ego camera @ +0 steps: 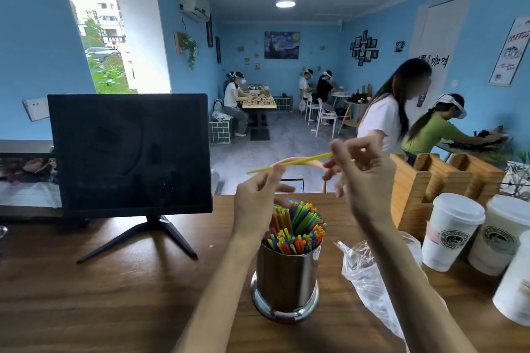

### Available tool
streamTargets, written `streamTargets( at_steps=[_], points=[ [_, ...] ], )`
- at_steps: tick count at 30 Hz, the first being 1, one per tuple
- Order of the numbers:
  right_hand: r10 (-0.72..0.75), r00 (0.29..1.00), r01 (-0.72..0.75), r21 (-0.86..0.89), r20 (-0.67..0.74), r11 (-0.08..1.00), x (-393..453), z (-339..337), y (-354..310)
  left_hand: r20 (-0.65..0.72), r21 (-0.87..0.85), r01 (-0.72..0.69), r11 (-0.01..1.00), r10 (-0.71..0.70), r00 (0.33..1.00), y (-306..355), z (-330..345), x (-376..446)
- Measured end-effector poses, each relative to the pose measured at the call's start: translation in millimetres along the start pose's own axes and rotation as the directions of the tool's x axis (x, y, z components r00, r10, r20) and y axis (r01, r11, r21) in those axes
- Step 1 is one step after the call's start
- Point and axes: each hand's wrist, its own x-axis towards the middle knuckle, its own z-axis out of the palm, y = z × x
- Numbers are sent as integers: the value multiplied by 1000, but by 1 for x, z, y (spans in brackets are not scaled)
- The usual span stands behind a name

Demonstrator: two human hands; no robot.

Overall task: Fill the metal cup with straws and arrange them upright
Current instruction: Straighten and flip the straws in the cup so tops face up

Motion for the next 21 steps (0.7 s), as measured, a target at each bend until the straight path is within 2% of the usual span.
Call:
streamTargets(
  at_steps=[3,5,9,12,15,17,19,21],
  points=[
    [163,958,-151,-71,234,986,-9,-9,21,-177,-249,-16,968,-29,984,5,-4,7],
    [256,900,-221,-137,352,966,-13,-18,33,-169,-340,-19,940,-41,985,6,-8,10],
    [380,779,-223,-345,500,912,-16,-22,36,-178,-373,-105,922,40,983,8,-7,11],
    [444,698,-192,-451,562,872,-16,-22,41,-165,-288,-202,936,159,973,8,-4,8],
    [487,670,-192,-503,560,843,-15,-27,49,-171,-159,-320,934,293,941,7,-3,5],
    [501,724,-226,-523,474,822,-15,-31,55,-164,-69,-374,925,360,919,5,-2,4],
    [492,816,-265,-559,304,785,-14,-34,59,-111,92,-403,910,412,904,0,-3,5],
    [509,840,-307,-610,186,730,-13,-38,64,-21,219,-393,893,407,913,-8,-3,6]
  ],
)
